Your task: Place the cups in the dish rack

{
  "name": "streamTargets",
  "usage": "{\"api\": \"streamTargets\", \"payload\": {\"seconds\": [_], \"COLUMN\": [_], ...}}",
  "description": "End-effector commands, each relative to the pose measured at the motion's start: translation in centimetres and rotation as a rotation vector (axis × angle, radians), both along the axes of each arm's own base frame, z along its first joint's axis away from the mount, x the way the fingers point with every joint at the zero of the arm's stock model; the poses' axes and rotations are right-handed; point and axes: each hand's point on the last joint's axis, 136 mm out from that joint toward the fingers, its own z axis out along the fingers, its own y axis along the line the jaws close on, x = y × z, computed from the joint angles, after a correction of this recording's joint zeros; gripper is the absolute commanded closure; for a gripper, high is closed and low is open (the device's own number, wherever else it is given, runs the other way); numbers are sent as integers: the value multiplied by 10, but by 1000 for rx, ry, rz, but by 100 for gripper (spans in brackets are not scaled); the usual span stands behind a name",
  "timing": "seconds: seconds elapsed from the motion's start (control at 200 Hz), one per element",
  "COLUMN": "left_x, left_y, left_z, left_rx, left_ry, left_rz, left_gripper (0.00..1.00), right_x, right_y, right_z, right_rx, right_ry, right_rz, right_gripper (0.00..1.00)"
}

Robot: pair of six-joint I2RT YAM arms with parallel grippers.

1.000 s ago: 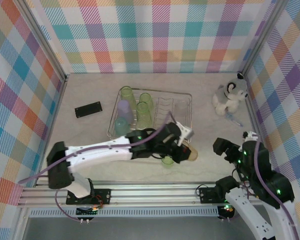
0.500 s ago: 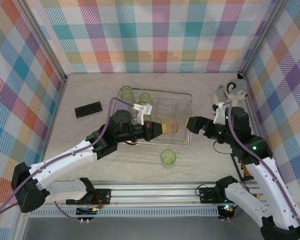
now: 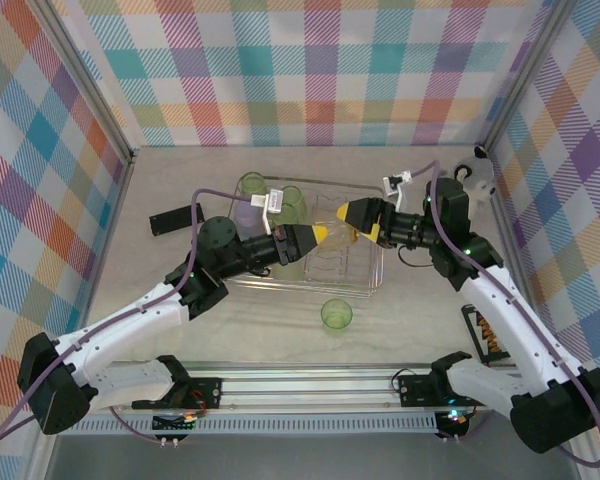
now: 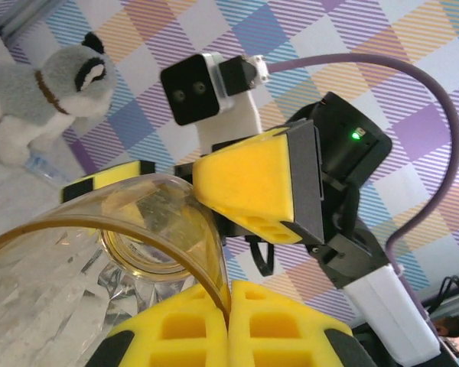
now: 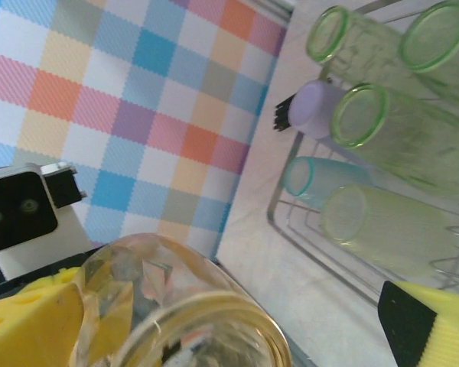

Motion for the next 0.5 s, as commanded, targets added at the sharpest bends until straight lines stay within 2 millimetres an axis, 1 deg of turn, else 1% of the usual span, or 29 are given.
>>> {"api": "streamTargets", "payload": {"seconds": [0.0, 0.14, 0.215, 0.355, 0.495], "left_x": [-2, 0, 1, 2, 8], "left_y": [3, 5, 5, 5, 11], "left_z": [25, 31, 31, 29, 24], "left_rx": [-95, -121, -123, -123, -123], "left_ry": [-46, -51, -47, -43, -34], "left_rz": [-13, -6, -4, 2, 50], "left_gripper": [100, 100, 100, 100, 100], "right_x": [-6, -8, -9, -12, -15], "right_y": [8, 9, 11, 15, 17], "right_z": [23, 16, 13, 15, 16], "right_rx": [77, 78, 93, 126, 135], "right_ry": [-31, -11, 3, 16, 19], "right_rz": [81, 92, 101, 127, 138], "right_gripper": [2, 3, 4, 8, 14]}}
